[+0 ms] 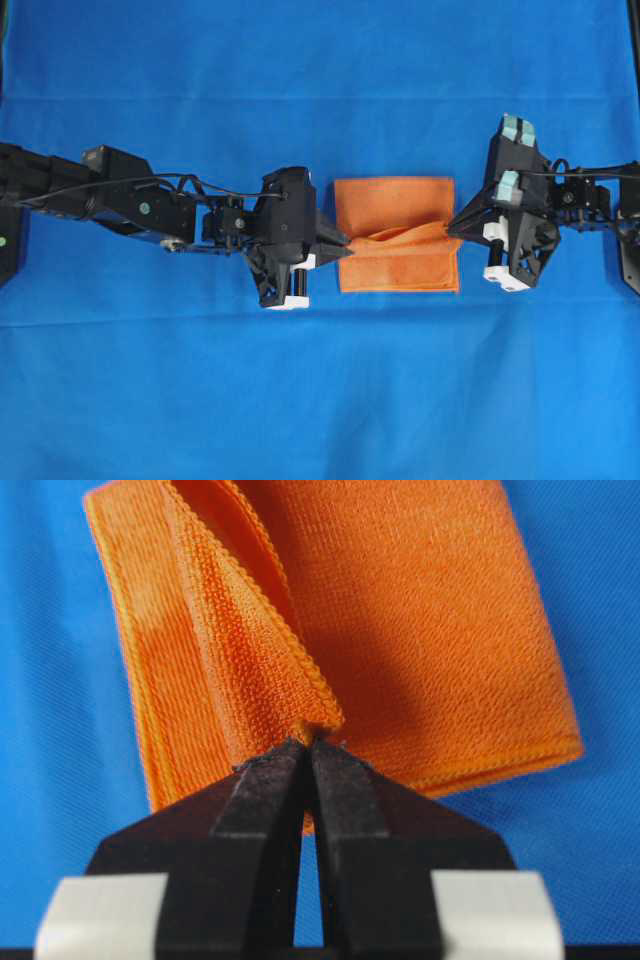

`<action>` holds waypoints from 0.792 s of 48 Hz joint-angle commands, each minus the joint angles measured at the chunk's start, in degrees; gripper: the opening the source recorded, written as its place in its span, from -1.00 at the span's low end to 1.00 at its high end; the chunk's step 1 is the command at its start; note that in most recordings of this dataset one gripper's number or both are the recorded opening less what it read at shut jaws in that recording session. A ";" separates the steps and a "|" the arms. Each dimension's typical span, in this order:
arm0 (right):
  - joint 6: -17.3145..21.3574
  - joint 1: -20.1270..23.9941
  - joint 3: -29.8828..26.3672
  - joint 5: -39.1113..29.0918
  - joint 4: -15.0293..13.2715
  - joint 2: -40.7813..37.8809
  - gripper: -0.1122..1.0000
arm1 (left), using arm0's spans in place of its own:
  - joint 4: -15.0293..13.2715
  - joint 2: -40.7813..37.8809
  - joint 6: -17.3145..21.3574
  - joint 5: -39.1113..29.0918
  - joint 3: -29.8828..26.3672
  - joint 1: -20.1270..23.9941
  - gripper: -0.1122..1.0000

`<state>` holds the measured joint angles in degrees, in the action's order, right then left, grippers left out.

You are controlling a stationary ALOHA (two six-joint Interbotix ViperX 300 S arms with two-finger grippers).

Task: Fold a vertical towel.
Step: 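Pull both held corners down toward the towel's bottom edge, then open both grippers to release the folded towel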

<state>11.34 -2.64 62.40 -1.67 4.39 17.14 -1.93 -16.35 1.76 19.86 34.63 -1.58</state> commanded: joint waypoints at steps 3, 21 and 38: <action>0.09 0.00 -0.79 0.18 -0.09 -0.70 -0.76 | 0.09 -0.70 0.00 0.35 -1.76 0.09 -0.76; 0.00 0.53 -1.67 0.79 -0.09 -2.55 -0.69 | 0.18 -2.20 -0.09 0.18 -2.55 -0.26 -0.16; 0.18 3.87 -1.93 -0.97 0.09 -0.70 0.20 | 0.09 1.05 -0.88 -1.85 -1.67 -4.22 0.03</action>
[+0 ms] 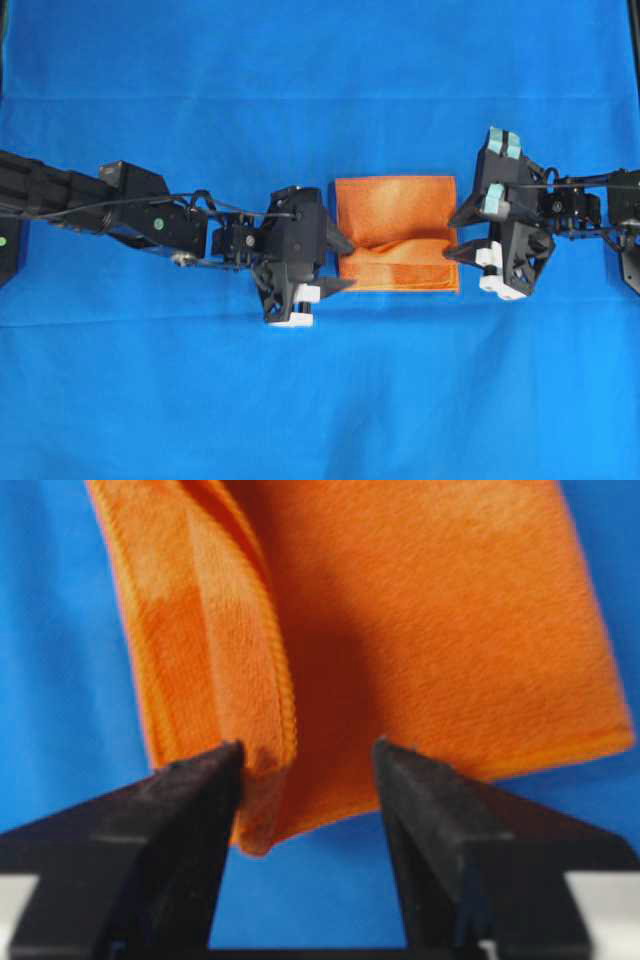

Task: Fold a vertical towel.
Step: 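Open both grippers to release the folded towel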

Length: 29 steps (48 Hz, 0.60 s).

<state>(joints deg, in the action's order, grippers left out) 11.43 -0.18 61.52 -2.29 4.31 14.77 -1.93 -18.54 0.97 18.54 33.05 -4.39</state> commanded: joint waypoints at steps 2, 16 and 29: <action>0.26 2.55 -1.05 -0.88 0.26 2.55 0.17 | 0.09 4.13 -0.18 -1.49 0.18 -2.11 0.03; 1.93 7.21 -0.35 -2.02 0.26 10.20 0.18 | 0.09 14.77 -0.09 -6.94 3.87 -5.89 0.04; 1.14 7.12 -1.14 -3.25 -2.99 21.80 0.18 | 0.09 28.04 0.44 -7.29 8.17 -5.54 0.03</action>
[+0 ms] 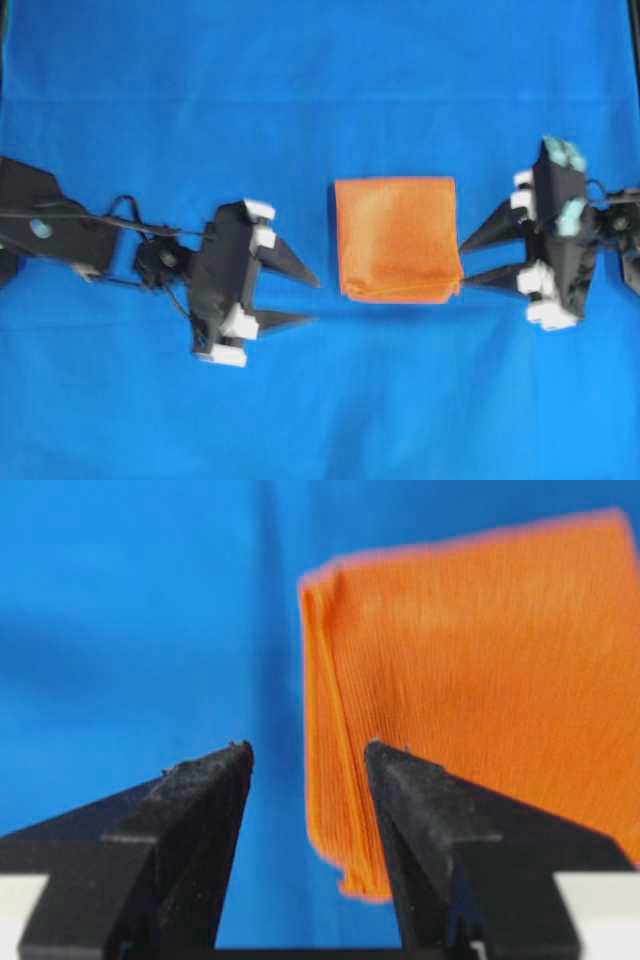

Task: Fold a vertical towel.

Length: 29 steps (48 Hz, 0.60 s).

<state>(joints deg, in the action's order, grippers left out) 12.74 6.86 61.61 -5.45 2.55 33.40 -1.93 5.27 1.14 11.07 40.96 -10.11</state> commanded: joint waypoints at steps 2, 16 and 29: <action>-0.18 0.00 -1.49 -0.35 -2.29 5.71 0.18 | 0.09 5.62 0.26 0.18 0.79 0.44 0.03; -0.18 -2.55 -2.81 -5.27 -8.00 19.42 0.17 | 0.09 16.96 0.70 -0.88 4.48 1.32 0.03; -0.18 -5.45 -3.34 -13.36 -12.57 28.21 0.17 | 0.09 30.15 0.97 -1.67 11.95 3.52 0.03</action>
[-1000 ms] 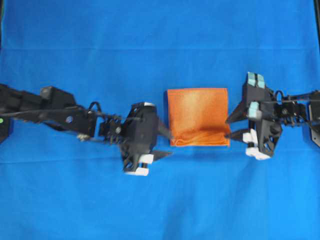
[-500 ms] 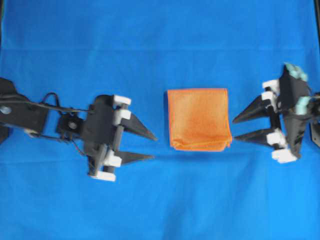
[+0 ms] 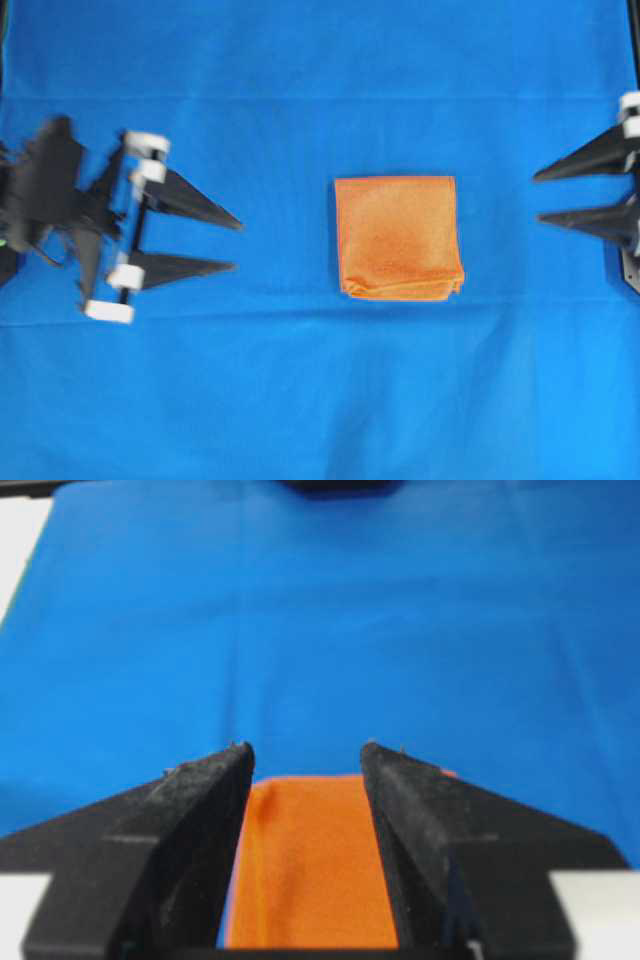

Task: Fold a vertical towel.

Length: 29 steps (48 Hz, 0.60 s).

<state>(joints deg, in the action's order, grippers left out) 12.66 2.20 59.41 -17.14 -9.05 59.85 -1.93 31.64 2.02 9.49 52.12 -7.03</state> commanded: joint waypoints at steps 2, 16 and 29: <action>-0.09 -1.23 -0.79 -2.55 -1.14 2.99 0.16 | 0.09 6.06 0.09 -0.62 1.85 0.44 0.03; 0.62 -4.22 6.15 -3.08 -1.32 12.48 0.16 | 0.09 23.91 0.18 -6.50 11.78 0.79 0.03; 0.88 -6.86 13.01 2.29 -0.18 14.41 0.16 | 0.09 38.50 -0.44 -6.50 22.94 0.79 0.03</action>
<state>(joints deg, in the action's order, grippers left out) 13.36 -4.13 72.33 -16.88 -9.84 74.62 -1.85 67.59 1.85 2.64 73.56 -6.42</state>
